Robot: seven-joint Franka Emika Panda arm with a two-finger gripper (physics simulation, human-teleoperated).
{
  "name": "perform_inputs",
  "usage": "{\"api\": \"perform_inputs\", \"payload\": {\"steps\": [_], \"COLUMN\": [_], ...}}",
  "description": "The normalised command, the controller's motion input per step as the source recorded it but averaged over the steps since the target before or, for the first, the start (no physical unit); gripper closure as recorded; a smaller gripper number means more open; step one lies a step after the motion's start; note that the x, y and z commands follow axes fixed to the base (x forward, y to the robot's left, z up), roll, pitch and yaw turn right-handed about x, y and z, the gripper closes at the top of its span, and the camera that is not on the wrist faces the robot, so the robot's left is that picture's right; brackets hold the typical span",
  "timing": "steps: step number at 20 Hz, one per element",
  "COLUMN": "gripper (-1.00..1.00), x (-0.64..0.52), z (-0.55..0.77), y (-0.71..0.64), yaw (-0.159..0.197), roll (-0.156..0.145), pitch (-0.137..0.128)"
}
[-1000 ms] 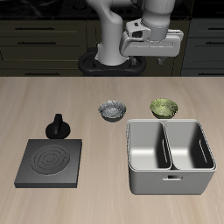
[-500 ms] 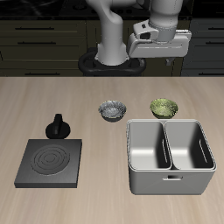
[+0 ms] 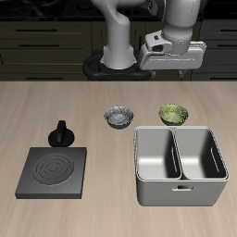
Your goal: Place the green bowl on the flat stove
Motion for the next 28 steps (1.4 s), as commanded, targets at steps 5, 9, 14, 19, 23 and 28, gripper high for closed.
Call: {"api": "perform_inputs", "payload": {"steps": [5,9,14,19,23,28], "gripper": [-1.00,-1.00,-1.00,-1.00,-1.00,-1.00], "x": [-0.05,-0.01,0.05,0.04,0.01,-0.04], "z": [-0.29,-0.20,-0.22,-0.25,-0.29,-0.38], "y": [0.16,0.13,-0.07,0.01,-0.01,0.01], "yaw": [0.000,0.002,0.007,0.021,0.020,0.016], "roll": [0.025,0.030,-0.009,0.005,-0.009,0.003], "pitch": [0.057,0.029,0.021,0.017,0.033,0.058]}}
